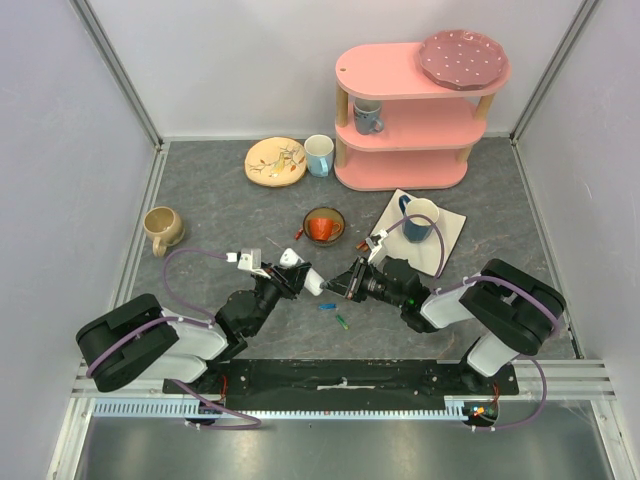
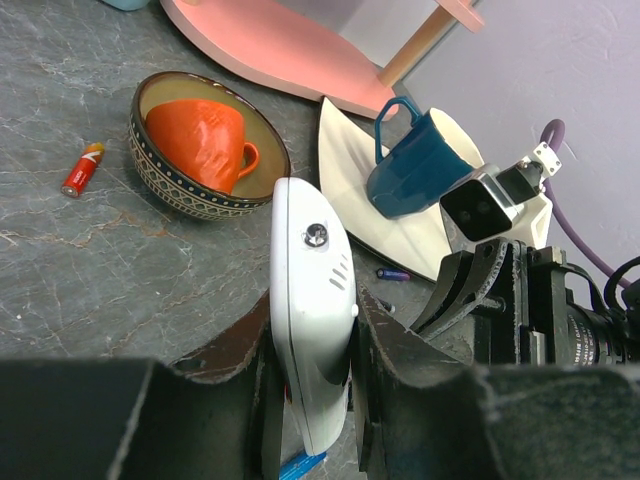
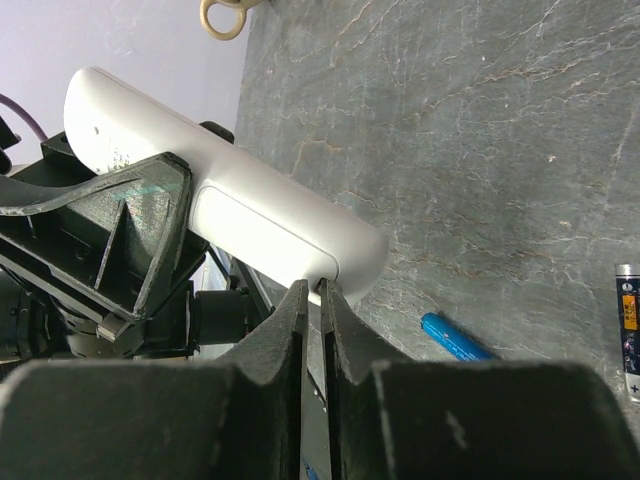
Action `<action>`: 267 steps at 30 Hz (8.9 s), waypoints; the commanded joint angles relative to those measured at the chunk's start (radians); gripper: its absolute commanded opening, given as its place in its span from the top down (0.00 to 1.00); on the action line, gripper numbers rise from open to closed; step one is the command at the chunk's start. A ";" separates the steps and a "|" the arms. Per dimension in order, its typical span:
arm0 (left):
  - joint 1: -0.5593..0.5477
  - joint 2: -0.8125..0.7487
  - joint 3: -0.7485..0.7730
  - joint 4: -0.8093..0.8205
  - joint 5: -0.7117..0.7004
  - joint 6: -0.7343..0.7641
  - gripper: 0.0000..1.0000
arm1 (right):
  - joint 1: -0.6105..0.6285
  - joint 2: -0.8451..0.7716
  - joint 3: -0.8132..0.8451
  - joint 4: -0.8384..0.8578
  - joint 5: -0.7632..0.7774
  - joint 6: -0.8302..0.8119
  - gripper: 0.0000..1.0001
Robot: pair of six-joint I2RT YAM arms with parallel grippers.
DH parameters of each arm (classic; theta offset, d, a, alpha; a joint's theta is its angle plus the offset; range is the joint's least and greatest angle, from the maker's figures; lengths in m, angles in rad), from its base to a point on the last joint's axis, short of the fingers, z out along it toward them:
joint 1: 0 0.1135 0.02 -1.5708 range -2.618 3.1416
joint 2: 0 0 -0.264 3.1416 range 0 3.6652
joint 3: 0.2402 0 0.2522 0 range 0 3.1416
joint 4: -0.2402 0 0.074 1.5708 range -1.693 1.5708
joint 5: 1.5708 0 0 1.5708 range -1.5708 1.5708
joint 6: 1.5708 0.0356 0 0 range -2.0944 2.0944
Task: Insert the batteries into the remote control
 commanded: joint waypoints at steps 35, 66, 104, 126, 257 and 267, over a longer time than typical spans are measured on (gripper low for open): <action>-0.021 -0.054 0.019 0.095 0.087 0.095 0.98 | -0.001 -0.099 0.036 -0.005 -0.003 -0.041 0.84; -0.056 -0.056 0.051 -0.056 0.024 0.161 0.98 | 0.001 -0.144 0.042 -0.042 0.000 -0.057 0.83; -0.056 -0.036 0.036 0.095 -0.091 0.136 0.98 | 0.001 -0.069 -0.004 0.036 -0.011 0.015 0.46; -0.058 -0.062 0.038 0.058 -0.064 0.113 0.98 | -0.001 -0.061 0.016 0.032 0.003 0.014 0.48; -0.107 0.070 0.024 0.207 -0.305 0.229 0.98 | -0.108 -0.434 0.199 -0.839 0.158 -0.546 0.47; -0.058 -0.534 0.203 -0.875 -0.043 -0.083 0.98 | -0.105 -0.605 0.144 -1.120 0.354 -0.603 0.41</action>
